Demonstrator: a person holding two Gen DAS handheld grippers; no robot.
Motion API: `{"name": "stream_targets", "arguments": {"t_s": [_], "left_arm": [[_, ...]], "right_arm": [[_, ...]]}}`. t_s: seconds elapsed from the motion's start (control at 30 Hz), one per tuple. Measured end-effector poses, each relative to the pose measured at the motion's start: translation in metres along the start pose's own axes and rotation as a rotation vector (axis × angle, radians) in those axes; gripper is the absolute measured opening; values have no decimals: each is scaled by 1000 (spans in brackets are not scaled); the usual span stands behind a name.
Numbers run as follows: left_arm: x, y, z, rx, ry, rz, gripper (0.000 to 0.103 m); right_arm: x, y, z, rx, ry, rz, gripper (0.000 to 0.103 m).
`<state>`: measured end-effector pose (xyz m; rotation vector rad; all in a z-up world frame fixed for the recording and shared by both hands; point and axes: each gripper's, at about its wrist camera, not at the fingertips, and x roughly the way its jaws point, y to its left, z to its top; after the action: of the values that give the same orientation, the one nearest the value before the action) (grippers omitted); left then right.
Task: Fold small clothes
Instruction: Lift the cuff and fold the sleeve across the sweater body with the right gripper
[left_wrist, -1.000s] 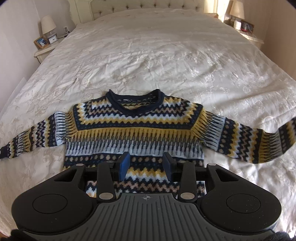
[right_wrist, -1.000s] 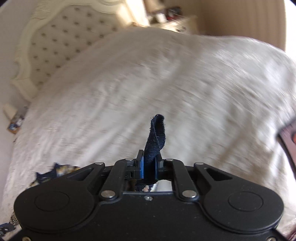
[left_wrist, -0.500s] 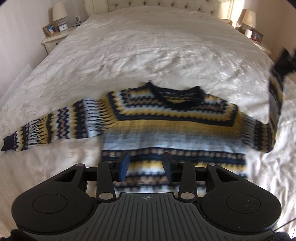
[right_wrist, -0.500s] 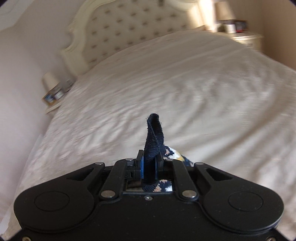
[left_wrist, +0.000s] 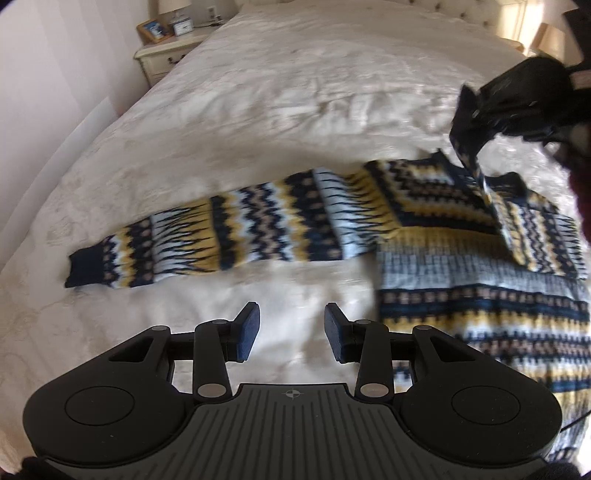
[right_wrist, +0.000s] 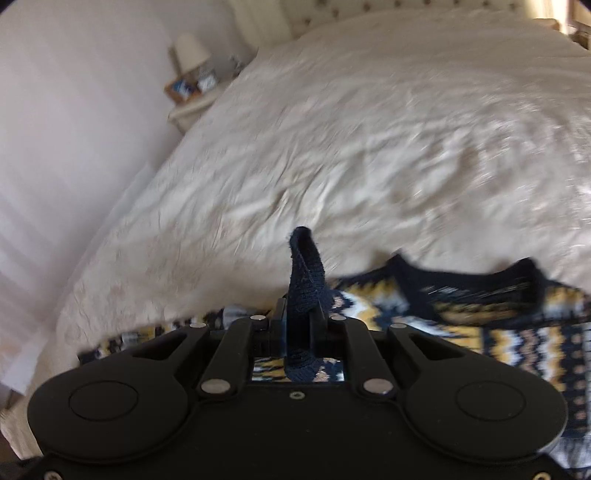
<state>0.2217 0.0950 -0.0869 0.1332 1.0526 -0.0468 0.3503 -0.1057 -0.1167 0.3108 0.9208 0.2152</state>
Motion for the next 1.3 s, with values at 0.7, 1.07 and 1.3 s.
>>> {"name": "stream_targets", "arguments": {"t_s": [0.7, 1.07, 1.3], "left_arm": [[22, 15, 9, -36, 41, -33, 38], [30, -30, 22, 41, 25, -59, 38], [23, -74, 24, 44, 43, -74, 38]], "right_arm": [[43, 20, -33, -30, 56, -15, 50], [-19, -100, -73, 124, 52, -257, 40], [-45, -193, -76, 248, 44, -353, 34]]}}
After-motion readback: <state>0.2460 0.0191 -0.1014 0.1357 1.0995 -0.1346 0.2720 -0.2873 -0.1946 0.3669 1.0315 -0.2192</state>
